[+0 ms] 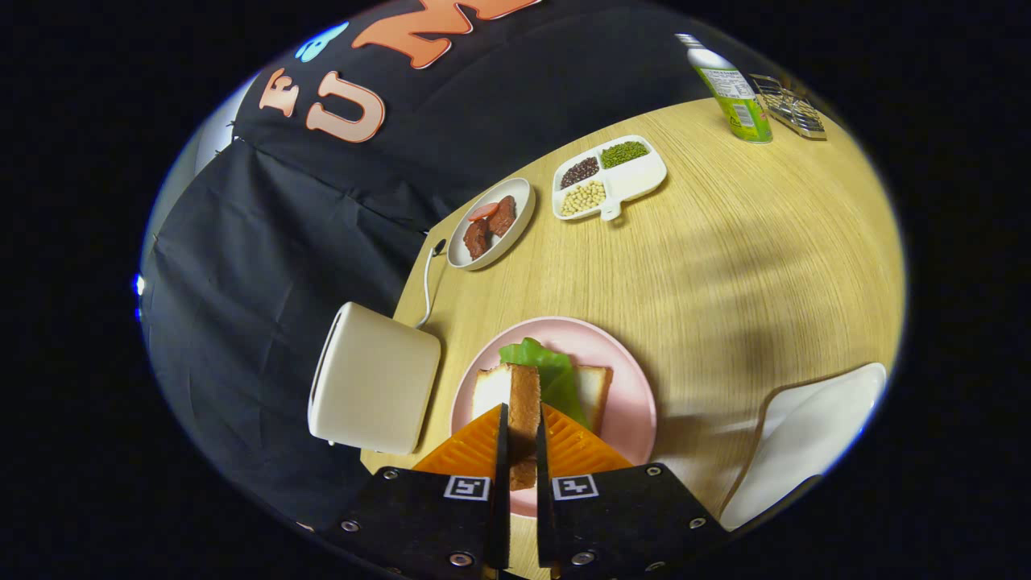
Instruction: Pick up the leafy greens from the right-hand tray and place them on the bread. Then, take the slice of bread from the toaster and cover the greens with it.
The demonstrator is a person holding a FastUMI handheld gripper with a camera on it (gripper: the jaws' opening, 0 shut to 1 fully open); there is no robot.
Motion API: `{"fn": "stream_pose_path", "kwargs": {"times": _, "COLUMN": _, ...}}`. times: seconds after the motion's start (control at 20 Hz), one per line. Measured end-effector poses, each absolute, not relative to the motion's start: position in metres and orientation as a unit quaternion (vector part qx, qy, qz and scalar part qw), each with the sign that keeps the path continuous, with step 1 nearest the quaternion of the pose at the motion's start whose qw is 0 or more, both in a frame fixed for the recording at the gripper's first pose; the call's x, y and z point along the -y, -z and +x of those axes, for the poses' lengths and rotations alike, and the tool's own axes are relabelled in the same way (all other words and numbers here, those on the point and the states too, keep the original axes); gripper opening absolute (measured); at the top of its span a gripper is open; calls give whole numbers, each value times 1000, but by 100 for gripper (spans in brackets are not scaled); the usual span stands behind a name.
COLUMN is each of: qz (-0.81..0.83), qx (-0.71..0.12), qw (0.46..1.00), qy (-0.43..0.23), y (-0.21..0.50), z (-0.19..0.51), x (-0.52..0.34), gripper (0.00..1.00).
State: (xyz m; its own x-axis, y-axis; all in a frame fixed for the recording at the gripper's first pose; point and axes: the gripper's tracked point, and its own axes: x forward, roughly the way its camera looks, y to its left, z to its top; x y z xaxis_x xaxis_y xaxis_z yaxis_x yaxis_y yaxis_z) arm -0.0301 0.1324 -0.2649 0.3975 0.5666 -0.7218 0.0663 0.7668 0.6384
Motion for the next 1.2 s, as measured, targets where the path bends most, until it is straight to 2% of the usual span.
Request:
{"fn": "stream_pose_path", "kwargs": {"times": 0.25, "qz": 277, "qx": -514, "qw": 798, "qy": -148, "y": 275, "z": -32, "x": -121, "gripper": 28}}
{"fn": "stream_pose_path", "kwargs": {"times": 0.5, "qz": 205, "qx": -480, "qw": 842, "qy": -138, "y": 281, "z": -28, "x": -105, "gripper": 40}}
{"fn": "stream_pose_path", "kwargs": {"times": 0.75, "qz": 162, "qx": -398, "qw": 896, "qy": -114, "y": 244, "z": -8, "x": -86, "gripper": 61}}
{"fn": "stream_pose_path", "kwargs": {"times": 0.95, "qz": 121, "qx": -313, "qw": 939, "qy": -76, "y": 203, "z": 12, "x": -63, "gripper": 74}}
{"fn": "stream_pose_path", "kwargs": {"times": 1.2, "qz": 76, "qx": -202, "qw": 976, "qy": -19, "y": 142, "z": 29, "x": -35, "gripper": 74}}
